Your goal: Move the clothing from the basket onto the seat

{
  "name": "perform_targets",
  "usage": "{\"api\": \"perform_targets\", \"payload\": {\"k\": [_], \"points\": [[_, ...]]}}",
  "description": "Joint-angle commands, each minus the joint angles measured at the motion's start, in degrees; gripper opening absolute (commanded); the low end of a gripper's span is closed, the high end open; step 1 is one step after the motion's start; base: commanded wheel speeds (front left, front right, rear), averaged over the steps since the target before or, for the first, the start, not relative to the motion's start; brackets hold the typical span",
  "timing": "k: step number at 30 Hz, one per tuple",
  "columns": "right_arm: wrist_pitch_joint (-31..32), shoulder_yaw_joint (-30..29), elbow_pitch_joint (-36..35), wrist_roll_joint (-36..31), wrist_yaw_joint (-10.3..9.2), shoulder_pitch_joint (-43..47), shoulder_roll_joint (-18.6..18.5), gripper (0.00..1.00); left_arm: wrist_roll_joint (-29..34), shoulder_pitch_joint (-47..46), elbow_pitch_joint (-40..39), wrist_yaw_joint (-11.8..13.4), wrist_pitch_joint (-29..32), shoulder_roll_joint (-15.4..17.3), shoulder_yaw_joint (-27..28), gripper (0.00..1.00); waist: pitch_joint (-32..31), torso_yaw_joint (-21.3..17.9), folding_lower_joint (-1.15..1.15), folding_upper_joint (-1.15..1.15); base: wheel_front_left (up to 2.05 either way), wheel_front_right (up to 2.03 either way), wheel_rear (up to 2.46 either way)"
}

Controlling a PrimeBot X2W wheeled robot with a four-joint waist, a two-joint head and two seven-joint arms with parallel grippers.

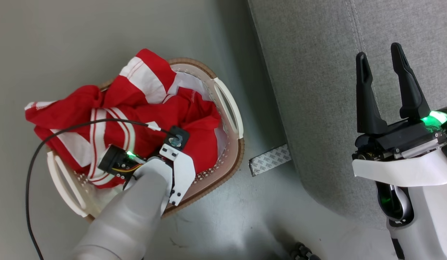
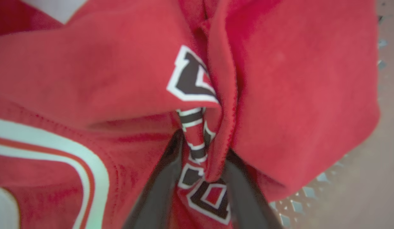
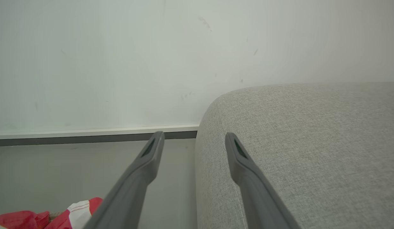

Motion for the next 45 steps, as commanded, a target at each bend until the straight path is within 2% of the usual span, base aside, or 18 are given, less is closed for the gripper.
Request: {"api": "perform_targets", "payload": {"k": [1, 6, 13, 19, 27, 34, 45], "points": [[0.02, -0.23, 0.19, -0.28, -0.12, -0.27, -0.08, 1.00, -0.32, -0.20, 0.34, -0.15, -0.44, 0.46, 0.07, 0.00, -0.35, 0.32, -0.02, 0.00, 0.00, 0.00, 0.00], [0.02, -0.92, 1.56, -0.39, -0.12, 1.87, -0.67, 1.00, -4.39, 2.27, -2.60, -0.08, -5.61, 0.39, 1.54, 0.00, -4.70, 2.95, -0.02, 0.00, 0.00, 0.00, 0.00], [0.02, -1.28, 3.73, -1.05, -0.12, 7.06, -1.68, 1.00, -10.59, 9.42, -8.21, -0.37, -11.84, 0.34, 1.18, 0.00, -16.62, 7.43, -0.02, 0.00, 0.00, 0.00, 0.00], [0.02, -1.81, 5.83, -2.31, -0.12, 13.53, -2.65, 1.00, -15.13, 15.19, -13.74, -1.59, -13.76, 0.33, -0.67, 0.00, -27.54, 11.30, -0.02, 0.00, 0.00, 0.00, 0.00], [0.02, -3.44, 7.61, -4.00, -0.12, 21.04, -3.11, 1.00, -18.21, 19.40, -22.12, -0.70, -14.44, 0.39, -1.52, 0.00, -38.78, 14.69, -0.02, 0.00, 0.00, 0.00, 0.00], [0.02, -4.60, 8.73, -5.09, -0.12, 26.46, -2.76, 1.00, -19.68, 21.34, -32.59, 0.67, -13.49, 2.96, -0.28, 0.00, -45.69, 16.54, -0.02, 0.00, 0.00, 0.00, 0.00], [0.02, -4.82, 8.90, -6.51, -0.12, 29.26, -3.34, 1.00, -19.70, 22.28, -52.94, 4.73, -8.35, 9.90, 1.73, 0.00, -49.24, 18.02, -0.02, 0.00, 0.00, 0.00, 0.00]]}}
